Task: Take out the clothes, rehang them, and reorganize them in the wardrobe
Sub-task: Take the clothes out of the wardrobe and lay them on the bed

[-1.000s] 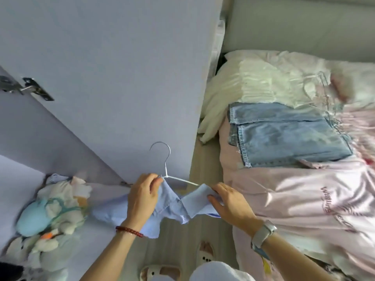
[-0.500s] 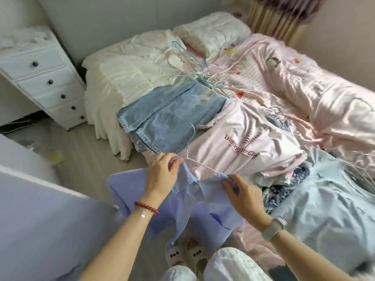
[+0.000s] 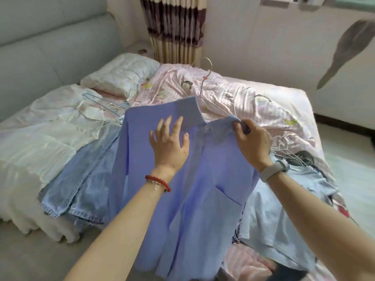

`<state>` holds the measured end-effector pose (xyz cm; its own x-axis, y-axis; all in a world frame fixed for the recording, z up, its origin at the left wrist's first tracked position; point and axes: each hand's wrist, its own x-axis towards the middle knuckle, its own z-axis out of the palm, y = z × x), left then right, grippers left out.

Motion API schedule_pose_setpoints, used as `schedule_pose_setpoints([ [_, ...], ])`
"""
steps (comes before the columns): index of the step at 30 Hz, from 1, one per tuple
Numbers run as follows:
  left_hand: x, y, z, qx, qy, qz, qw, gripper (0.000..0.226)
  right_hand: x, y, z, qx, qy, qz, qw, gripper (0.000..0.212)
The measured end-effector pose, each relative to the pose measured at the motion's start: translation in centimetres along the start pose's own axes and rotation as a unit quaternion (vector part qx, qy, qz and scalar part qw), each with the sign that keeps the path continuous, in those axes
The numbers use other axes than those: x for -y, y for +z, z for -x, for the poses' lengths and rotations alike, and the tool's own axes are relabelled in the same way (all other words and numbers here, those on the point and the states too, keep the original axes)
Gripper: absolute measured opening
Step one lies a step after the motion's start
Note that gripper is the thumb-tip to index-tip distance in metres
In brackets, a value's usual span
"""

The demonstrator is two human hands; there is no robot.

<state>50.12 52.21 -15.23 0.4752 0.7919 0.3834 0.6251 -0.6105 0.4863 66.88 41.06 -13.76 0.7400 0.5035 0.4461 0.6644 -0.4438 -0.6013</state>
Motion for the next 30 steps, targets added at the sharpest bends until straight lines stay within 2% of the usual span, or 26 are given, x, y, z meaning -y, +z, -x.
schedule_pose_setpoints([
  [4, 0.8, 6.0, -1.1, 0.132, -0.049, -0.027, 0.990, 0.055, -3.2, 3.2, -6.6, 0.016, 0.046, 0.006, 0.999, 0.025],
  [7, 2.4, 11.1, -1.6, 0.225, -0.095, -0.052, 0.968, 0.057, -7.2, 7.9, -11.0, 0.095, 0.097, 0.029, 0.990, 0.026],
  [12, 6.0, 20.2, -0.7, 0.354, -0.183, -0.103, 0.912, 0.059, -15.6, 17.8, -14.1, 0.207, 0.144, 0.064, 0.966, 0.030],
  [17, 8.4, 26.1, 1.6, 0.399, -0.217, -0.153, 0.878, 0.060, -22.2, 25.4, -13.6, 0.322, 0.182, 0.085, 0.925, 0.031],
  [21, 10.1, 28.2, 2.0, 0.466, -0.241, -0.167, 0.835, 0.059, -25.3, 28.2, -12.0, 0.427, 0.147, 0.144, 0.880, 0.043],
  [24, 10.8, 28.6, 2.4, 0.517, -0.215, -0.184, 0.808, 0.058, -26.3, 28.9, -10.4, 0.426, 0.110, 0.177, 0.880, 0.054],
  [27, 10.7, 28.2, 2.4, 0.500, -0.196, -0.183, 0.824, 0.057, -25.5, 29.1, -9.3, 0.388, 0.072, 0.184, 0.900, 0.052],
  [30, 10.7, 26.5, 1.8, 0.443, -0.193, -0.200, 0.852, 0.053, -23.3, 29.1, -8.2, 0.423, -0.018, 0.179, 0.888, 0.050],
])
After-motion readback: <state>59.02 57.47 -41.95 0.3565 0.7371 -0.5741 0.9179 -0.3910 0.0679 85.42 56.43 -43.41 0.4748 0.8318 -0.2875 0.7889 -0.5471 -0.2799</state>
